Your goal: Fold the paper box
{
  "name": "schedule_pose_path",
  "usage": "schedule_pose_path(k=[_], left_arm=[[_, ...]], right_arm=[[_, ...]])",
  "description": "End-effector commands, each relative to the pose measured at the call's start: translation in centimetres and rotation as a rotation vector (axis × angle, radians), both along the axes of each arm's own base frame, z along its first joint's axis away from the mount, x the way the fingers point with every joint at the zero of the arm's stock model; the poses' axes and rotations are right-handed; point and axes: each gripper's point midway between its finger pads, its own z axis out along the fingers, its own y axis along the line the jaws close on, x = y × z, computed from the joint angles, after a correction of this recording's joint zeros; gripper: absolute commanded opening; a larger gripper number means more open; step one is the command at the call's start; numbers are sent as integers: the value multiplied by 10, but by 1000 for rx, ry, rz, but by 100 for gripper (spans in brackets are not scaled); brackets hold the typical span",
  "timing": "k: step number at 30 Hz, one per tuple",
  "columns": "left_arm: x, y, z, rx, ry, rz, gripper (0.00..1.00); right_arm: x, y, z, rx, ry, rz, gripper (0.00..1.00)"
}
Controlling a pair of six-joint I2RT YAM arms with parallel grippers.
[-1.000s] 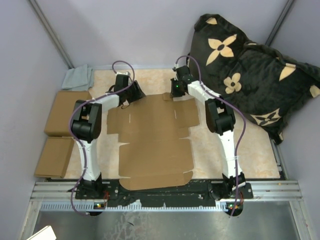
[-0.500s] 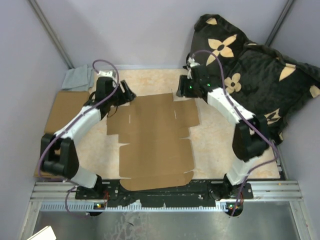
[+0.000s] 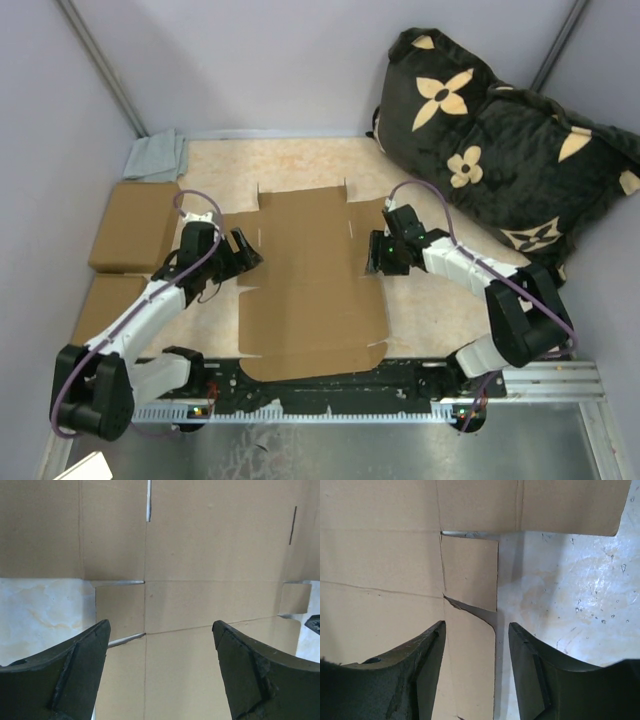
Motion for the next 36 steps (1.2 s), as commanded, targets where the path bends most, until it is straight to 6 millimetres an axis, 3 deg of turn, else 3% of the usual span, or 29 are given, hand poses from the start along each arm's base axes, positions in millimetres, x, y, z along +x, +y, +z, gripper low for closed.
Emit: schedule_pose_path(k=[1,7,18,27,30,36], left_arm=[[-1,-1,9,-62,-28,56,92],[-4,-7,3,-95,-2,50,92],[-4,4,-13,-21,31,73,91],[-11,13,-44,63,169,87,90],[-11,8,-43,36,175,71,89],[-5,-8,-18,-50,86,18,86]], right_arm=[[22,5,23,59,-120,-61,54],[30,13,14,80,-129,-45,53],[39,11,1,40,-116,-54,51],[42,17,3,56,-118,-41,49],[42,19,6,70,-122,-31,49],[40,29,23,133,-152,3,49]])
